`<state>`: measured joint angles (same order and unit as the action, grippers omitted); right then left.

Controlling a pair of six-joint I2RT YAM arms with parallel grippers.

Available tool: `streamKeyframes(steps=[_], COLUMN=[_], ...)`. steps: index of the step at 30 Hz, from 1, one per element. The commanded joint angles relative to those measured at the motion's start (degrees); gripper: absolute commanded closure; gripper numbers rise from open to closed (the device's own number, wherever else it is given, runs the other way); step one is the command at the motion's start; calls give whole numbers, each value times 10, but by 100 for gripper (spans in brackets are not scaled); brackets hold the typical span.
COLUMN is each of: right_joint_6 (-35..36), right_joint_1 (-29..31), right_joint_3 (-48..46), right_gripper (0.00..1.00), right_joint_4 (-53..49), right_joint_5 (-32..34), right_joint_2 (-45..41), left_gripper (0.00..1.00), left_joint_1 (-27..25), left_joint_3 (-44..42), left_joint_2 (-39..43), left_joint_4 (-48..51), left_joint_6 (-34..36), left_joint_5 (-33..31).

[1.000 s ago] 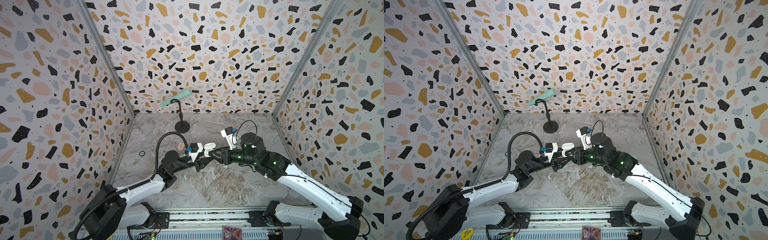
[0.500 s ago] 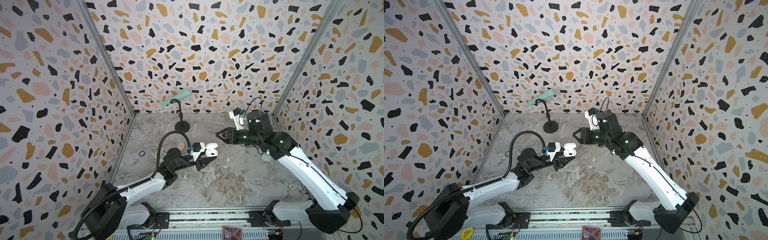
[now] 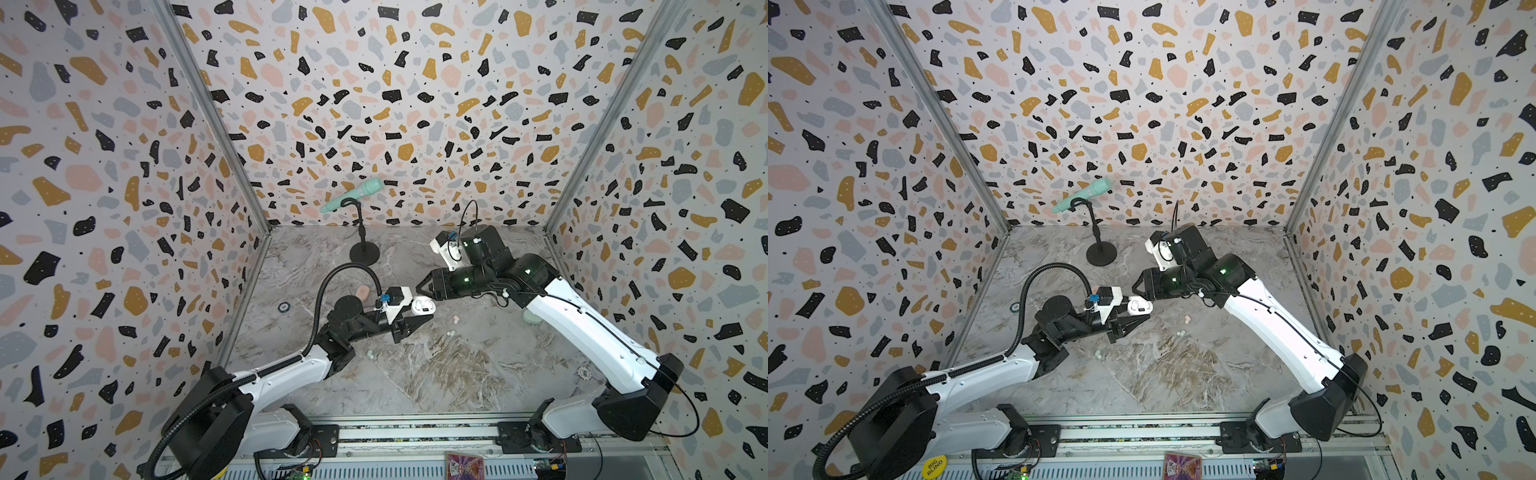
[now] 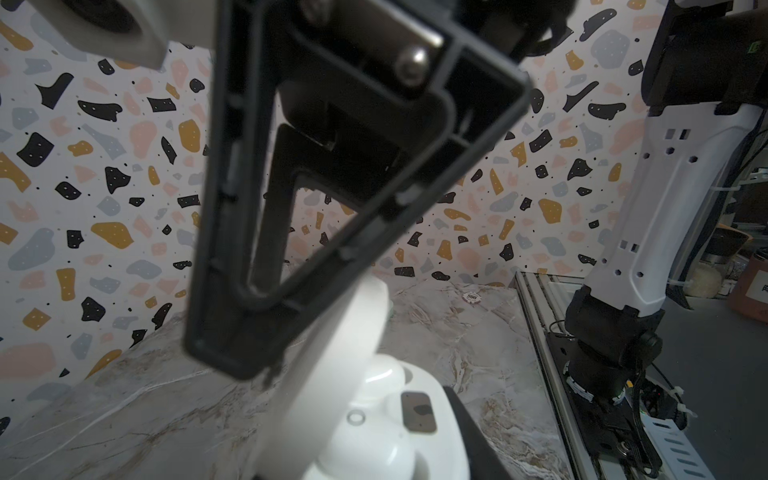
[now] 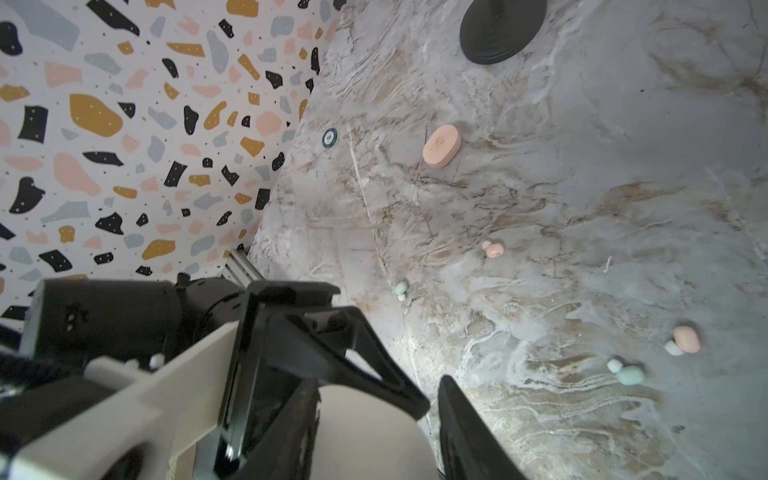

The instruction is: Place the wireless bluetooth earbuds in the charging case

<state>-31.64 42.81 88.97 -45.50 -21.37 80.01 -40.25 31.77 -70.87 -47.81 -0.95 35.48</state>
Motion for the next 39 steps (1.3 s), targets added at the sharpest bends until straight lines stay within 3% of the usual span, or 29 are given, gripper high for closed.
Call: streamKeyframes(steps=[1, 9, 17, 23, 28, 39], right_joint_6=[-21, -33, -36, -42, -48, -55], right_joint_1=[9, 32, 54, 63, 63, 63], right_joint_3=[-27, -55, -34, -32, -37, -54], right_gripper=[51, 45, 28, 26, 28, 48], right_joint_4=[-13, -2, 6, 12, 32, 45], right_joint_5=[14, 37, 47, 58, 60, 60], right_joint_2=[-41, -43, -24, -11, -10, -20], left_gripper=[91, 91, 91, 91, 91, 89], left_joint_1=[-3, -3, -2, -3, -2, -2], left_joint_3=[13, 8, 12, 13, 13, 14], left_joint_2=[17, 29, 23, 21, 21, 22], left_joint_4=[-24, -20, -12, -13, -7, 7], left_joint_6=[10, 15, 16, 15, 16, 20], left_joint_5=[-1, -9, -11, -11, -10, -19])
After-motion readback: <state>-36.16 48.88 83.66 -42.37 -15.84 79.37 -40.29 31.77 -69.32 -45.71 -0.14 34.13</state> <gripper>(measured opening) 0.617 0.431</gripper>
